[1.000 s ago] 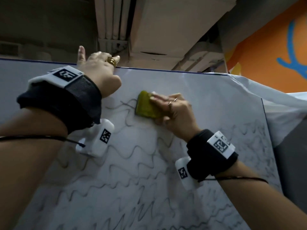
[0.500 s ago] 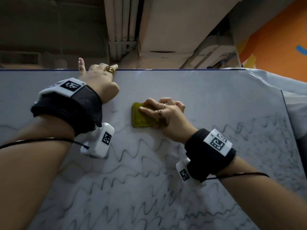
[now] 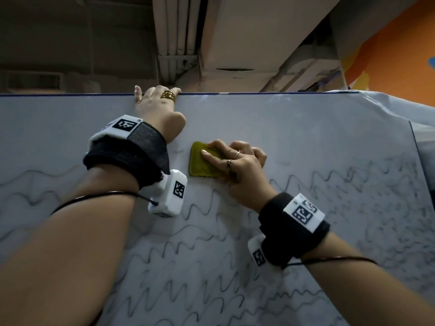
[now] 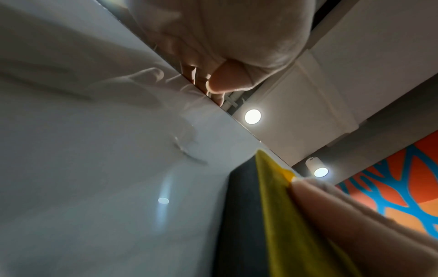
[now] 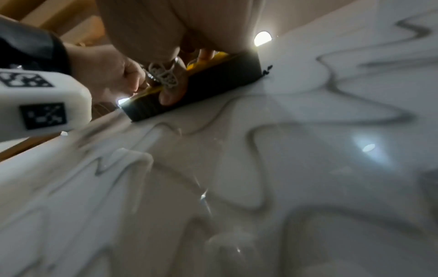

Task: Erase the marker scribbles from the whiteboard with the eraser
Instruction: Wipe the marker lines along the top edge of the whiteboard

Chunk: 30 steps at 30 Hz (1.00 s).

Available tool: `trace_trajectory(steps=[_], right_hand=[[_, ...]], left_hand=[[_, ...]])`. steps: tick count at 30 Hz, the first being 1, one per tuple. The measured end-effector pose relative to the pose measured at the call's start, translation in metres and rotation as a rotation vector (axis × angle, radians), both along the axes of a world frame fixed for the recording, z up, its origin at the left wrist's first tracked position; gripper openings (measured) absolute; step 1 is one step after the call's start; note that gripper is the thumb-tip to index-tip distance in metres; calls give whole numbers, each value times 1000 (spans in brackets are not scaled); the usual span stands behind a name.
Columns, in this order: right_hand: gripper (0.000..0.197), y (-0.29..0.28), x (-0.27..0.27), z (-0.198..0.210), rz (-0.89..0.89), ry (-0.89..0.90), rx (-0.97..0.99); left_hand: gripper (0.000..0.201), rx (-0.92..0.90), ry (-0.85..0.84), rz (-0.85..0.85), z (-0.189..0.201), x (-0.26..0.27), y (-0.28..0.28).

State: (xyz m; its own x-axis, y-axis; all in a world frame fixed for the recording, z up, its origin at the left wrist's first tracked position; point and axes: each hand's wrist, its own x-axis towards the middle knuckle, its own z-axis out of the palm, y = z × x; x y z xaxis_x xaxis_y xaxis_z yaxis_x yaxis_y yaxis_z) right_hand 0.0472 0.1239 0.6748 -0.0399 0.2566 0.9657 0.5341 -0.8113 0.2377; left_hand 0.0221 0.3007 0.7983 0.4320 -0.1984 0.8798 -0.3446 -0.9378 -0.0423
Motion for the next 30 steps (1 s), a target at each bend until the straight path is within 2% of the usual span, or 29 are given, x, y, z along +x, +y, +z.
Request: trace_trajectory(steps=[4,8,10,13,15,18,20,23,25,27,30], right_hand=[[49,-1,-1,13,-69,-17,-45],[48,16,-6,53,-120,122,8],[47,34,-5,45,-102,72,26],[52,47,1,10,-38,4,-76],[53,46,3,1,-34,25,-133],[55,46,-1,20,-49,81,-176],[48,54,-3,38,-66,109,-117],[46,76,-3,47,-99,18,-38],[50,92,-2,33,-91,-8,-80],[58,101,0,12,-49,2,-165],[64,97,0,4,-63,50,-238]], left_hand=[[89,25,35,29,3,0,-2],[77,125,73,71,9,-7,9],[71,187,72,114,12,-9,18],[70,184,63,207,14,-11,38],[80,172,76,224,11,-12,51],[92,135,83,189,9,-10,55],[93,111,93,182,11,-8,52],[93,120,76,164,12,-5,55],[88,134,83,143,12,-6,62],[75,128,105,144,16,-7,70],[71,51,152,241,24,-6,89]])
